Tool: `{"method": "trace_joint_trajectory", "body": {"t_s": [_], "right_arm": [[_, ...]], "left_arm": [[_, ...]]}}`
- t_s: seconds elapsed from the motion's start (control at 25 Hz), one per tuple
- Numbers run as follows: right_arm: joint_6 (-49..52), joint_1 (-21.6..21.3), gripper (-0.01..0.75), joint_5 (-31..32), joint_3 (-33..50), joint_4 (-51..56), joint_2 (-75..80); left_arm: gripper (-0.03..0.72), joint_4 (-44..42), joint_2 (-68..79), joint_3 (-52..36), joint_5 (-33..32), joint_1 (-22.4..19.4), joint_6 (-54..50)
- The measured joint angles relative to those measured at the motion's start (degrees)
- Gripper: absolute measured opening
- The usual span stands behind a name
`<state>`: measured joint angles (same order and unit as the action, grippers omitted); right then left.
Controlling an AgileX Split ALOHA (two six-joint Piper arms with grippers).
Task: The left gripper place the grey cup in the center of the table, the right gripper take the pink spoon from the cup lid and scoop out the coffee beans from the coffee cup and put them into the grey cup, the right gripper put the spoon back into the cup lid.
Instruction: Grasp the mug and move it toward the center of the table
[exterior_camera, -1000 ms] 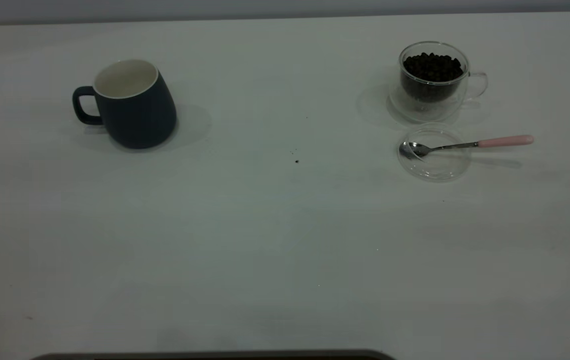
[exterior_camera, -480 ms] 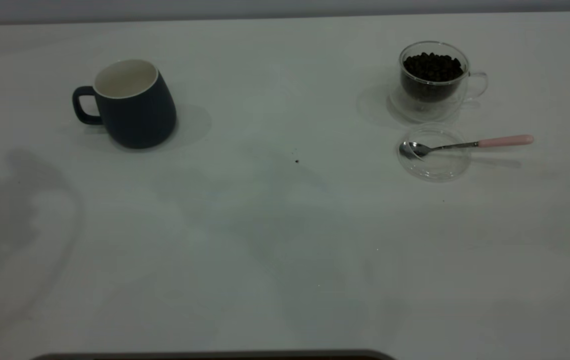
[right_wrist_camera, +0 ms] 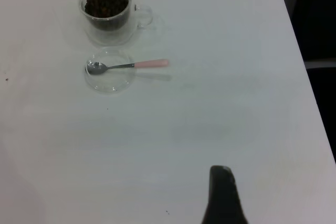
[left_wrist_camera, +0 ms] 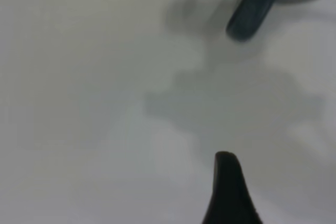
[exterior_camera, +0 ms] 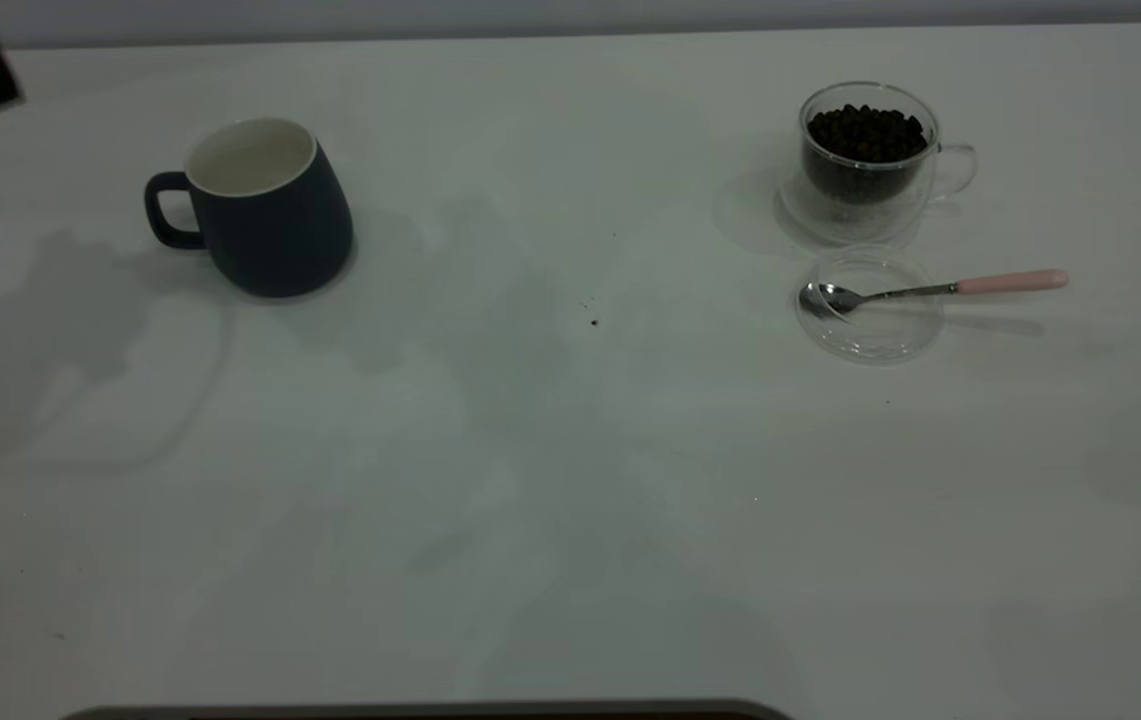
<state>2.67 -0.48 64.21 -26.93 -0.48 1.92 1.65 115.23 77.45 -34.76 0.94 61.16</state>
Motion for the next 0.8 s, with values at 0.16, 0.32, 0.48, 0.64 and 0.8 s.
{"method": "trace_joint_trajectory", "body": {"t_s": [0.16, 0.32, 0.48, 0.64, 0.8], "right_arm": [[0.0, 0.0, 0.573, 0.0, 0.0, 0.0, 0.0], [0.0, 0.0, 0.573, 0.0, 0.0, 0.0, 0.0], [0.0, 0.0, 0.573, 0.0, 0.0, 0.0, 0.0], [0.0, 0.0, 0.573, 0.0, 0.0, 0.0, 0.0], [0.0, 0.0, 0.573, 0.0, 0.0, 0.0, 0.0]], "left_arm": [[0.567, 0.0, 4.1, 0.1, 3.7, 3.2, 4.3], [0.567, -1.6, 6.8, 0.1, 6.9, 5.3, 6.3], [0.567, -3.0, 7.8, 0.1, 9.1, 5.7, 6.4], [0.567, -3.9, 7.9, 0.1, 11.1, 5.7, 6.4], [0.567, -4.0, 8.3, 0.2, 12.8, 5.7, 6.5]]}}
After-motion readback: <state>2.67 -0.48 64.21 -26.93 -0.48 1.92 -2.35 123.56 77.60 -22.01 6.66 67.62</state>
